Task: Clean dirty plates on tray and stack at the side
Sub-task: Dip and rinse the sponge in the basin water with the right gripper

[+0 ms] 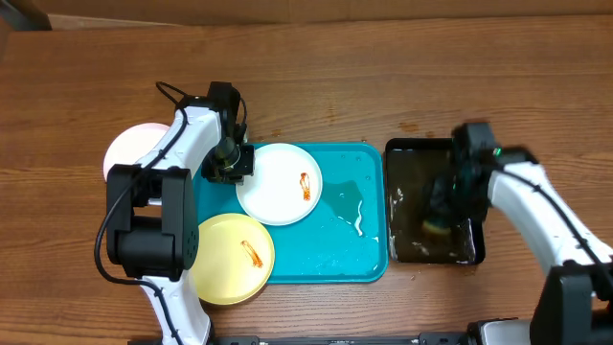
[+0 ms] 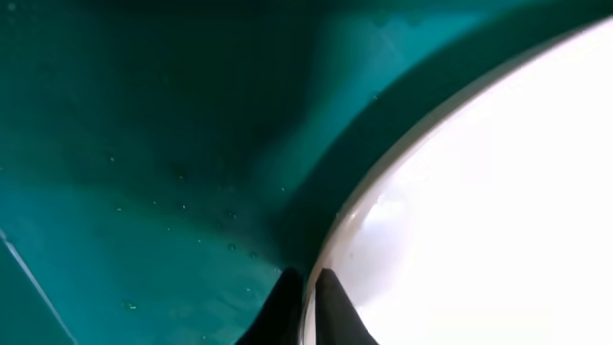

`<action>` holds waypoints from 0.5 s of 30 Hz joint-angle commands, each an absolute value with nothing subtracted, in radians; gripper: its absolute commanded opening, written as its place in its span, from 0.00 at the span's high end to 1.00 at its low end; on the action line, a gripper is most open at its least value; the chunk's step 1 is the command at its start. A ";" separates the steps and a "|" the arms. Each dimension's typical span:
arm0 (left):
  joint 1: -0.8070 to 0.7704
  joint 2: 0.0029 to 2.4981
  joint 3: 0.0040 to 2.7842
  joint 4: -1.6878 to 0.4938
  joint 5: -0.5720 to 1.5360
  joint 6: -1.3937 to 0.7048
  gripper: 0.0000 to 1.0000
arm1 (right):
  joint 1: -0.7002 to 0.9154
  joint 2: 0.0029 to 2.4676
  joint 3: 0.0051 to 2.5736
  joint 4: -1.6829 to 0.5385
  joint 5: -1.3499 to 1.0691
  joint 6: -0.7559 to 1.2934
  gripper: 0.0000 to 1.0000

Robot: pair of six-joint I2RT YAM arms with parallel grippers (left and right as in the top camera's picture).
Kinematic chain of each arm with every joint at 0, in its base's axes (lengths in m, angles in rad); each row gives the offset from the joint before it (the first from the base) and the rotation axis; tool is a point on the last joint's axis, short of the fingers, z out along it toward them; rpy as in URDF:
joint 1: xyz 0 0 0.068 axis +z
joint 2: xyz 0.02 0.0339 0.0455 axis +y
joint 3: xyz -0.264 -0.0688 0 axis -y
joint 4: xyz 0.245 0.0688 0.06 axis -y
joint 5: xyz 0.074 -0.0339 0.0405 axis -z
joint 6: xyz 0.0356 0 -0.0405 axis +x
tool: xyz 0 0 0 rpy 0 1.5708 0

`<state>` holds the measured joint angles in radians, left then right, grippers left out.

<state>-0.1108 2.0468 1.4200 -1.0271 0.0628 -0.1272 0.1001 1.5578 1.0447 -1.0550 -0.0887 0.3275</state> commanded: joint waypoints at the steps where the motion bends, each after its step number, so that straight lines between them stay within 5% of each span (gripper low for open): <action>1: -0.113 2.057 1.416 -1.016 0.069 -0.161 0.96 | 0.111 1.505 1.182 -1.123 -0.051 0.318 0.96; 15: -0.113 2.057 1.416 -1.010 0.074 -0.161 0.96 | 0.112 1.499 1.186 -1.205 -0.012 0.337 0.96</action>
